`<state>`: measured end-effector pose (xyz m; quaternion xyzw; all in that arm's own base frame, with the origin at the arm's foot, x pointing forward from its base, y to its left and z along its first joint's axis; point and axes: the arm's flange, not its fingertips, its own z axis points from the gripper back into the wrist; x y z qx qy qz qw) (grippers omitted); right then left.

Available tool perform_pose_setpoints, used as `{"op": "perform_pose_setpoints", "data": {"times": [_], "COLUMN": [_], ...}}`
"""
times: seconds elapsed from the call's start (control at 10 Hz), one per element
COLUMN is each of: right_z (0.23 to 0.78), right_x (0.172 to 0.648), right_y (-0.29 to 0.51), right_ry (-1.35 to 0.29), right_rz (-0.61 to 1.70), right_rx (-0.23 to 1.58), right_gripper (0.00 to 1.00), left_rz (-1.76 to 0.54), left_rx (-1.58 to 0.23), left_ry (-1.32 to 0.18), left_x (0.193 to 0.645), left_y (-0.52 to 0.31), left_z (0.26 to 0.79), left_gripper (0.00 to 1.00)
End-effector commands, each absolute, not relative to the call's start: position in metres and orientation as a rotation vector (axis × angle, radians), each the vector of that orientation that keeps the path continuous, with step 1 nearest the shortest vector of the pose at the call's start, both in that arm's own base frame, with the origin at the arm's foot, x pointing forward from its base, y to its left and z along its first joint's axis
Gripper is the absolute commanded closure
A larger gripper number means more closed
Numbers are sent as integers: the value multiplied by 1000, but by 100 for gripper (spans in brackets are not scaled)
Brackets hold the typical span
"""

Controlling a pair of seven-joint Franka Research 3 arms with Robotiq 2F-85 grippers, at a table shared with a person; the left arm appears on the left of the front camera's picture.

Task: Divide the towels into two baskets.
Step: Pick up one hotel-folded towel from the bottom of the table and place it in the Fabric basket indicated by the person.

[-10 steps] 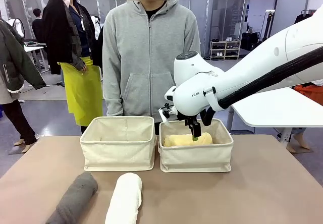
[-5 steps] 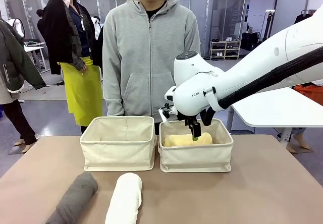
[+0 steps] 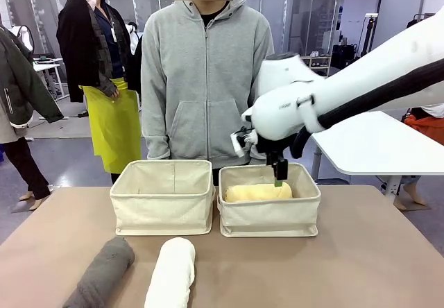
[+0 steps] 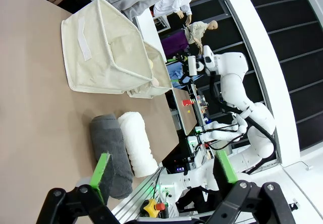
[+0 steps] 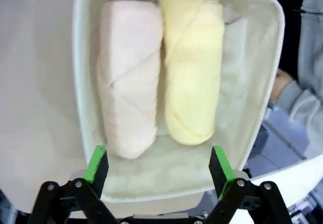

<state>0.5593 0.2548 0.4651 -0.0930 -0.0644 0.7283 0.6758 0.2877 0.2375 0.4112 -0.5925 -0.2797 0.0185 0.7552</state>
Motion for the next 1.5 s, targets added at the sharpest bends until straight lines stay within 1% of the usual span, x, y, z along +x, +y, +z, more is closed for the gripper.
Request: {"op": "perform_pose_setpoints", "data": {"times": [0.0,0.1,0.2,0.3,0.4,0.5,0.7,0.8,0.9,1.0,1.1,1.3,1.4], "right_z": [476,478,483,485,484,482,470,461,449,433,418,379,363], "right_x": [523,515,504,494,486,479,456,439,419,392,369,334,322], "right_y": [188,167,129,97,68,35,-48,-88,-126,-171,-200,-240,-249], "right_ry": [-172,-169,-197,-212,-231,-244,-269,-295,-273,-297,-301,-235,-213], "right_rz": [1555,1511,1440,1380,1335,1244,953,846,716,547,435,291,261], "right_rx": [-49,-9,72,171,322,419,554,620,675,749,815,967,1052], "right_gripper": [0,0,0,0,0,0,0,0,0,0,0,0,0], "left_rz": [35,35,35,35,35,35,35,35,35,35,35,35,35], "left_rx": [-1304,-1304,-1304,-1304,-1304,-1304,-1304,-1304,-1304,-1304,-1304,-1304,-1304], "left_ry": [-625,-625,-625,-625,-625,-625,-625,-625,-625,-625,-625,-625,-625], "left_x": [285,285,285,285,285,285,285,285,285,285,285,285,285], "left_y": [238,238,238,238,238,238,238,238,238,238,238,238,238], "left_z": [413,413,413,413,413,413,413,413,413,413,413,413,413], "left_gripper": [0,0,0,0,0,0,0,0,0,0,0,0,0]}}
